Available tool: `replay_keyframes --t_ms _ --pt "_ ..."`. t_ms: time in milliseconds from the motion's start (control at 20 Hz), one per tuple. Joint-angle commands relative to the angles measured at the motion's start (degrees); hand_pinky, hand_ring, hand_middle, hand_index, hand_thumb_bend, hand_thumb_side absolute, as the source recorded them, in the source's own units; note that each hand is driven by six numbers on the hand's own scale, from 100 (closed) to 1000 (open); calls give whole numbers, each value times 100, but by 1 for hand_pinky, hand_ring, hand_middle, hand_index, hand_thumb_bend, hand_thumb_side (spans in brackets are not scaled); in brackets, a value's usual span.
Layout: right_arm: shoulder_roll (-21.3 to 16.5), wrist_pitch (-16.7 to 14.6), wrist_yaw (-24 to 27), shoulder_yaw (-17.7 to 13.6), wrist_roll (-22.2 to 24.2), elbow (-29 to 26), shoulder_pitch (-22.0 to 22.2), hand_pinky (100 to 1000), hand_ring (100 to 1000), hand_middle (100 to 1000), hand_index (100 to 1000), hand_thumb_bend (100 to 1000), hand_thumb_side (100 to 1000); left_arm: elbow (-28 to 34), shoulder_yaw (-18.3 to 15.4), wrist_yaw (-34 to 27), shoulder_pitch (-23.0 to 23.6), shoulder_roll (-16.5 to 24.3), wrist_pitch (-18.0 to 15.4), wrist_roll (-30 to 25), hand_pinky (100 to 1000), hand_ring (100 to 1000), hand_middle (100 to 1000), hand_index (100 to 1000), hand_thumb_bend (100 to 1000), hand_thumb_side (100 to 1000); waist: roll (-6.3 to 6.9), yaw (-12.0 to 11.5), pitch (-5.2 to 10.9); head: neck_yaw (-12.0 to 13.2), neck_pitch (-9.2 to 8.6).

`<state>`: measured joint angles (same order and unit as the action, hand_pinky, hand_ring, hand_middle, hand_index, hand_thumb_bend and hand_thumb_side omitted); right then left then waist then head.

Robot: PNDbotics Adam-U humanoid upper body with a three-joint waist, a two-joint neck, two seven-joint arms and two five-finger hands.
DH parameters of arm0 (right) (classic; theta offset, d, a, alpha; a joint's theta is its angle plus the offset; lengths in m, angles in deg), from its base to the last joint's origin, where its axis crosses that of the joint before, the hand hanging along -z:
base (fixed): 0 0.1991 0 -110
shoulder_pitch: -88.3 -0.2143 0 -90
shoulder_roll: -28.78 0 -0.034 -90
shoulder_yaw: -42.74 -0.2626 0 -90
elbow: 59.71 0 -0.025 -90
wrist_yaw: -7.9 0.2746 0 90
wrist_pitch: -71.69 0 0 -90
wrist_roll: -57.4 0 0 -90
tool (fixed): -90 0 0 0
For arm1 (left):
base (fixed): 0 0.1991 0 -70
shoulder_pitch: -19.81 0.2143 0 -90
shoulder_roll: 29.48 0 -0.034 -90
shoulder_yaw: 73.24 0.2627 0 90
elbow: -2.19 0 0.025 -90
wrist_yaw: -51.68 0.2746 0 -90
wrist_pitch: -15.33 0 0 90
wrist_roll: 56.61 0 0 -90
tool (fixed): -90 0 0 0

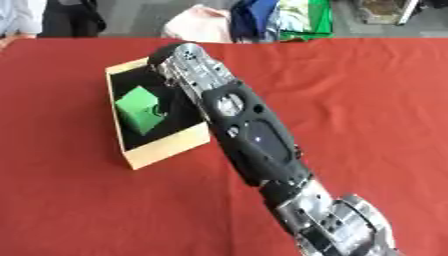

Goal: Pick up objects on the table and place them in the box.

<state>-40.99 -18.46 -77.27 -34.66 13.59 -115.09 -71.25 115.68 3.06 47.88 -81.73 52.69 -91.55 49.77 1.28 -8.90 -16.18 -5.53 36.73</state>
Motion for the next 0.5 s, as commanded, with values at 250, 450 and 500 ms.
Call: replay_keyframes --t_ms 250,450,500 --pt "-56 -65 -10 -86 167 -153 -161 828 780 752 1000 320 418 111 -22 -3 -44 115 9 -21 572 617 592 725 100 363 -61 2 106 16 32" --pt "-125 -44 83 -106 136 -325 -188 821 773 746 1000 282 416 111 -31 3 -39 118 14 -10 572 617 592 724 100 362 -61 16 119 36 26" --pt "-157 -42 122 -108 126 -402 -201 819 772 745 1000 274 413 111 -33 6 -36 118 16 -8 572 617 592 725 100 362 -60 23 122 39 27"
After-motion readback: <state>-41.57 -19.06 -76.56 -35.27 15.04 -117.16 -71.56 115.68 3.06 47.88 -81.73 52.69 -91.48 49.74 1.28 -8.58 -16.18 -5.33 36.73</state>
